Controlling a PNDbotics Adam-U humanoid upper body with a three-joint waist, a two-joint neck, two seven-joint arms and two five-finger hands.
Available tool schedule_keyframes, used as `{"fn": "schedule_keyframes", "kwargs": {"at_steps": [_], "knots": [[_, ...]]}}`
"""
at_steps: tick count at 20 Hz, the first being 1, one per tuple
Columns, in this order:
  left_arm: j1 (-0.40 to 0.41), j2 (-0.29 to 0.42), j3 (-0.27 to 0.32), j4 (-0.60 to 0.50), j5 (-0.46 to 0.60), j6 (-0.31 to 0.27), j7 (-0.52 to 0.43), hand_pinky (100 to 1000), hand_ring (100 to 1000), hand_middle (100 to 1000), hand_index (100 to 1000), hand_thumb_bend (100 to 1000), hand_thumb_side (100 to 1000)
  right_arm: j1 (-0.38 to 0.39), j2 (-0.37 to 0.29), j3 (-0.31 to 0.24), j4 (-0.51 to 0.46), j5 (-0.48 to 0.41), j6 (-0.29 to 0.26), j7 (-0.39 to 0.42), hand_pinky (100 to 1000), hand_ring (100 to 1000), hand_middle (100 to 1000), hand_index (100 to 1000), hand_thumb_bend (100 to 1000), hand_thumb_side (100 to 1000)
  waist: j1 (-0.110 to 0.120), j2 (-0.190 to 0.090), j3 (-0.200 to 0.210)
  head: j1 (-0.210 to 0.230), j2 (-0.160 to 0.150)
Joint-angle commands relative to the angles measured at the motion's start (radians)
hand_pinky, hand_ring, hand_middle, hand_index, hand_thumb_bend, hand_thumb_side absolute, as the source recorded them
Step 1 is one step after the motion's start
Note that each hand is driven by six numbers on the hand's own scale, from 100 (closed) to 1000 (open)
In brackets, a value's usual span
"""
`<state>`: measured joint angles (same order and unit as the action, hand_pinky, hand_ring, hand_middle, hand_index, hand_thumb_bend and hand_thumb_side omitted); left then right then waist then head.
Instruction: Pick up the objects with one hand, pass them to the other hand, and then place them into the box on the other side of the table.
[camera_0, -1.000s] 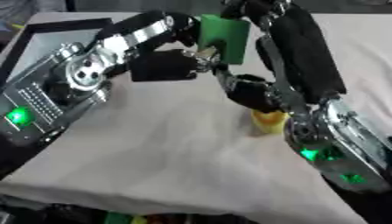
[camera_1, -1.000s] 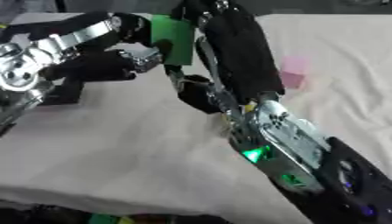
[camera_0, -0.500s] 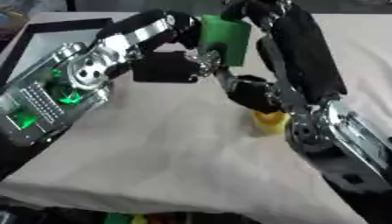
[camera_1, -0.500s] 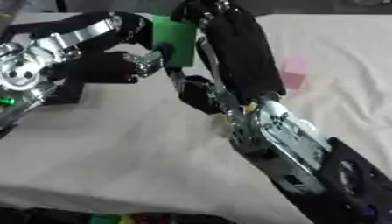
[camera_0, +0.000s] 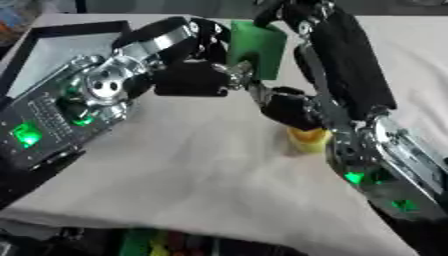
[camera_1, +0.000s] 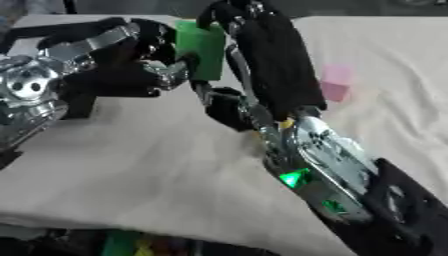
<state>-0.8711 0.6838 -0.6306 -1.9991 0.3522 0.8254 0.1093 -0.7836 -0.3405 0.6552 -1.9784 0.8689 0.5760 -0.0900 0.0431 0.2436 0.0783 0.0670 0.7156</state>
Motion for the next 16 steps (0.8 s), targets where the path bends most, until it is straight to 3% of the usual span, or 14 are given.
{"fn": "schedule_keyframes", "kwargs": {"at_steps": [1,7,12,13,16], "knots": [[-0.006,0.014,0.001,-0.001,0.047,0.015,0.046,1000,753,544,389,100,245,-0.021,-0.006,-0.011,-0.022,0.019,0.007,0.009,769,804,699,592,507,100,0.014,-0.009,-0.001,0.001,-0.003],[-0.002,0.018,-0.007,-0.001,0.112,0.017,0.094,1000,752,539,356,100,246,-0.022,-0.009,-0.015,-0.022,0.041,0.024,0.043,791,841,763,673,627,133,0.014,-0.011,-0.004,0.003,-0.004],[0.001,0.021,-0.009,-0.001,0.142,0.016,0.119,1000,751,538,350,100,246,-0.023,-0.010,-0.017,-0.022,0.077,0.037,0.093,802,857,789,707,652,160,0.015,-0.011,-0.004,0.004,-0.003],[0.002,0.022,-0.010,-0.001,0.146,0.017,0.123,1000,749,534,340,100,245,-0.022,-0.011,-0.017,-0.021,0.083,0.039,0.100,819,893,845,782,704,236,0.015,-0.011,-0.004,0.005,-0.004],[0.012,0.025,-0.006,-0.001,0.170,0.023,0.138,1000,746,530,336,100,244,-0.021,-0.016,-0.018,-0.021,0.110,0.052,0.136,828,910,866,809,732,271,0.014,-0.010,-0.005,0.005,-0.005]]}}
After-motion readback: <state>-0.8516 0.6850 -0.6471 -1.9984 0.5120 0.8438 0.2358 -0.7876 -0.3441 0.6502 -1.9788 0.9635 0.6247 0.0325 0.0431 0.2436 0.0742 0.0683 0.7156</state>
